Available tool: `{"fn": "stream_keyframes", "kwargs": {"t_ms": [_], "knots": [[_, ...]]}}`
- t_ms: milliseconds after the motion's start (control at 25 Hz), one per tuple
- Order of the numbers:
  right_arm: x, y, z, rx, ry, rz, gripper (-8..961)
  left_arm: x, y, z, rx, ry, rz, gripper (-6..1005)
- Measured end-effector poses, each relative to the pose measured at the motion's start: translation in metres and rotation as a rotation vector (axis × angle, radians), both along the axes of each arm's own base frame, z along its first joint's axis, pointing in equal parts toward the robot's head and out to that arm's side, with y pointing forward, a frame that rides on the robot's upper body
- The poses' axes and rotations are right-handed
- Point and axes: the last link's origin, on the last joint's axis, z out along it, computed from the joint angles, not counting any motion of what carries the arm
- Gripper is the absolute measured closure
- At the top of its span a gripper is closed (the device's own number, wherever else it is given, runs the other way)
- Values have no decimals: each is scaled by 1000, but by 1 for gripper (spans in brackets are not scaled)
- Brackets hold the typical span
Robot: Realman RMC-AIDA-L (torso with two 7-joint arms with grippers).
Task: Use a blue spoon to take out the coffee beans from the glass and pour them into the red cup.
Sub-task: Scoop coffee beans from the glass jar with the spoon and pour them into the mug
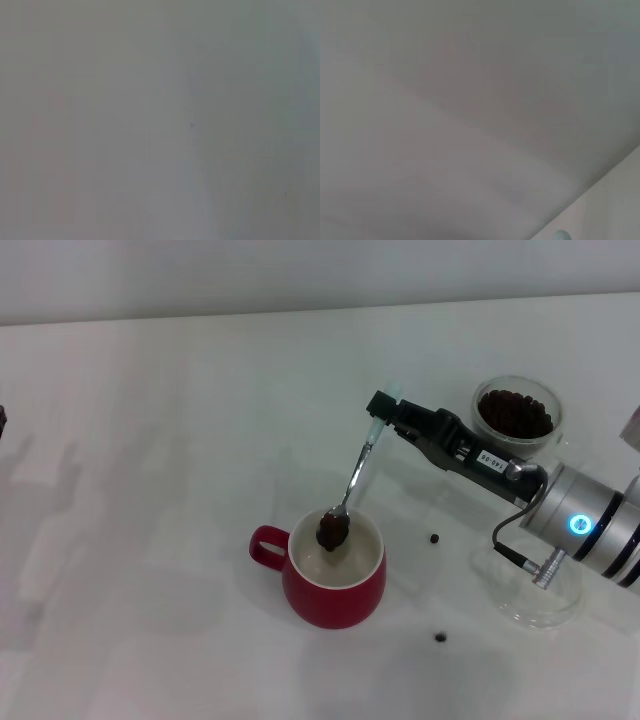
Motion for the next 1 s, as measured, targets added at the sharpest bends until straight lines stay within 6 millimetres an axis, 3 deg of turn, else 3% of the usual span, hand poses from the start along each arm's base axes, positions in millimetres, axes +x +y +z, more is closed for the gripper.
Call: {"fn": "stream_keyframes", "kwargs": {"t_ms": [1000], "knots": [[-14,-4,13,258,-290,406,806,-8,-3,0,-11,16,34,439]]}}
